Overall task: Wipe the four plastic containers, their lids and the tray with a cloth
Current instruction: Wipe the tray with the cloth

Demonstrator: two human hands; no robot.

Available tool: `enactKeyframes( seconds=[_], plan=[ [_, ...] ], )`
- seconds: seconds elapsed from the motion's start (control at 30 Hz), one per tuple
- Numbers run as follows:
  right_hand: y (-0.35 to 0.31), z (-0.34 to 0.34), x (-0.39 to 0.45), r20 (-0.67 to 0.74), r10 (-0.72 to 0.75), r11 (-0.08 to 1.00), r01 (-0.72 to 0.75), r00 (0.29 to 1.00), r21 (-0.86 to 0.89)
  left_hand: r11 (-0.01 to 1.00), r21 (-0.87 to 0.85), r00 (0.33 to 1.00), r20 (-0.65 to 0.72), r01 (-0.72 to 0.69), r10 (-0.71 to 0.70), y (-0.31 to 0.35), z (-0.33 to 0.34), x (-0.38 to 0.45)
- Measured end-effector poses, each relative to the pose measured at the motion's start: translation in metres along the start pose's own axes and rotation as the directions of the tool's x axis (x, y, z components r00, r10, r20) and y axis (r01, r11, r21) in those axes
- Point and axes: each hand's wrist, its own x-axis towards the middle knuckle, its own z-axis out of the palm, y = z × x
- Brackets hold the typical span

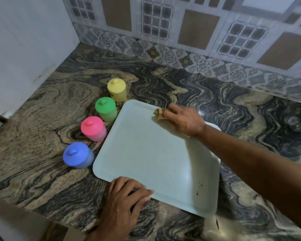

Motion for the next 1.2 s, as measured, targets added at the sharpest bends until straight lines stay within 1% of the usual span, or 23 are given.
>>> enactKeyframes(
  seconds=[0.07, 0.13, 0.2, 0.27, 0.33, 0.43, 0.57, 0.6, 0.63, 0.7, 0.8, 0.9, 1.0, 1.1, 1.2],
  plan=[
    [0.012, 0.000, 0.002, 0.048, -0.004, 0.998, 0.007, 0.999, -0.059, 1.000, 0.001, 1.000, -0.002, -0.003, 0.003, 0.001, 0.000, 0.000],
    [0.011, -0.002, 0.001, 0.058, 0.019, 0.993, -0.012, 0.998, -0.117, 1.000, 0.002, 1.000, 0.004, 0.012, -0.012, 0.002, -0.002, 0.001],
    [0.010, -0.006, -0.006, -0.019, 0.115, 0.985, -0.117, 0.993, -0.129, 1.000, 0.007, 1.000, 0.014, 0.016, -0.016, 0.003, -0.003, 0.002],
    [0.006, -0.017, -0.020, -0.097, 0.248, 0.962, -0.257, 0.964, -0.090, 1.000, 0.009, 0.999, 0.039, 0.022, -0.022, 0.006, -0.005, 0.001],
    [-0.005, -0.029, -0.037, -0.133, 0.305, 0.948, -0.314, 0.943, -0.057, 1.000, 0.015, 0.998, 0.051, 0.025, -0.026, 0.008, -0.007, 0.002],
    [-0.047, -0.044, -0.068, -0.117, 0.347, 0.936, -0.336, 0.931, 0.100, 0.999, 0.053, 0.997, 0.071, 0.015, -0.018, 0.013, -0.009, 0.002],
    [-0.116, -0.045, -0.111, -0.016, 0.412, 0.855, -0.380, 0.911, 0.352, 0.993, 0.080, 0.991, 0.109, -0.083, 0.074, 0.021, -0.003, 0.008],
    [-0.130, -0.041, -0.126, 0.030, 0.388, 0.847, -0.370, 0.921, 0.383, 0.993, 0.062, 0.987, 0.127, -0.104, 0.096, 0.026, 0.001, 0.008],
    [-0.140, -0.034, -0.137, 0.070, 0.340, 0.862, -0.341, 0.938, 0.376, 0.992, 0.041, 0.984, 0.136, -0.118, 0.112, 0.028, 0.003, 0.009],
    [-0.144, -0.021, -0.153, 0.103, 0.218, 0.930, -0.239, 0.970, 0.278, 0.994, -0.009, 0.982, 0.150, -0.113, 0.113, 0.031, 0.009, 0.012],
    [-0.126, -0.013, -0.155, 0.063, 0.052, 0.987, -0.060, 0.997, 0.146, 0.995, -0.040, 0.985, 0.144, -0.092, 0.097, 0.030, 0.012, 0.017],
    [-0.114, -0.010, -0.149, 0.050, -0.062, 0.994, 0.057, 0.997, 0.091, 0.993, -0.056, 0.984, 0.136, -0.105, 0.112, 0.029, 0.013, 0.019],
    [-0.094, -0.010, -0.137, 0.020, -0.066, 0.996, 0.064, 0.998, 0.065, 0.993, -0.068, 0.985, 0.136, -0.095, 0.104, 0.029, 0.014, 0.020],
    [-0.051, -0.008, -0.113, -0.026, -0.009, 1.000, 0.010, 1.000, 0.005, 0.992, -0.085, 0.985, 0.136, -0.094, 0.105, 0.029, 0.014, 0.018],
    [-0.006, -0.005, -0.088, -0.051, -0.002, 0.997, -0.002, 0.999, -0.080, 0.992, -0.093, 0.985, 0.144, -0.082, 0.095, 0.027, 0.015, 0.018]
  ],
)
